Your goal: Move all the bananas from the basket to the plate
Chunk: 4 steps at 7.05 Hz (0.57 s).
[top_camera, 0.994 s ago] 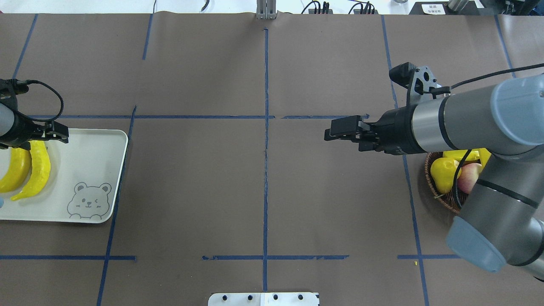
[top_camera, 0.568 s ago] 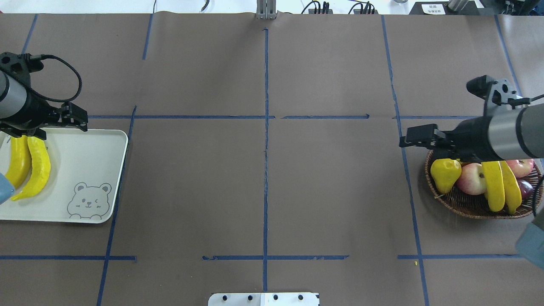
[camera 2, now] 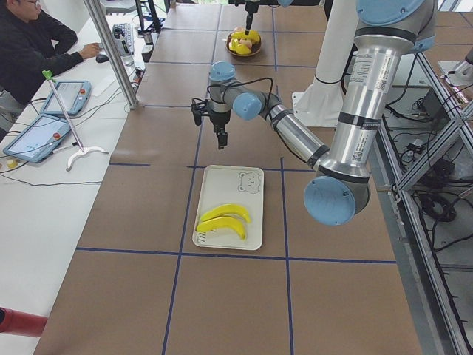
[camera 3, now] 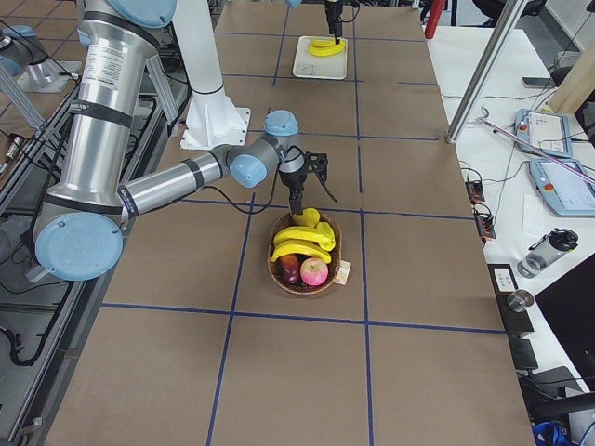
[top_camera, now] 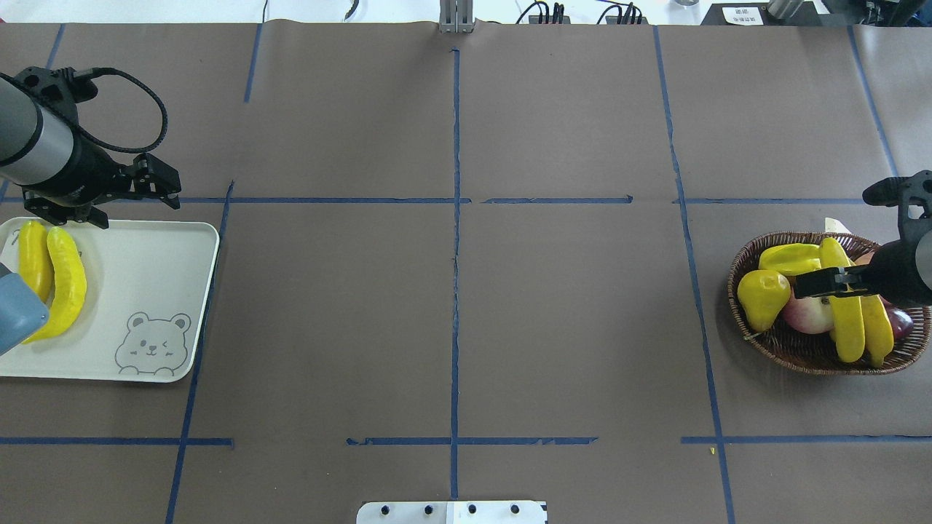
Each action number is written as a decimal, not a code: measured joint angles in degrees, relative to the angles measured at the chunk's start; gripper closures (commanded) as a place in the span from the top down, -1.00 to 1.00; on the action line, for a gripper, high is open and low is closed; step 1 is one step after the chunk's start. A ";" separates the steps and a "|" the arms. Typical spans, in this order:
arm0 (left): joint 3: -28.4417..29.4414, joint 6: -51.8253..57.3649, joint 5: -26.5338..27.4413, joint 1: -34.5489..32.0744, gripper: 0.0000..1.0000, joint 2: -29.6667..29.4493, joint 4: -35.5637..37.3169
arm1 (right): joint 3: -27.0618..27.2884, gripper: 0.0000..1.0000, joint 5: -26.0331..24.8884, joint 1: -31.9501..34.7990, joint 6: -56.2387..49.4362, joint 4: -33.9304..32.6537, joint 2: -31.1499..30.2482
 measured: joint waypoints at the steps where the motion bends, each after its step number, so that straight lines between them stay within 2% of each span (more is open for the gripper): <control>1: -0.06 -0.18 -0.04 0.09 0.99 -0.18 -0.01 | -0.36 0.97 -2.46 -1.31 -2.44 -3.64 -0.05; 2: -0.09 -0.24 -0.04 0.28 0.99 -0.32 -0.07 | -1.34 0.92 -5.33 -3.31 -3.36 -5.97 0.25; 3: -0.10 -0.26 -0.03 0.50 0.99 -0.43 -0.10 | -2.61 0.60 -7.40 -4.90 -3.68 -7.02 0.93; 4: -0.10 -0.27 -0.02 0.60 0.99 -0.50 -0.14 | -3.67 0.17 -8.26 -5.86 -3.77 -7.47 1.51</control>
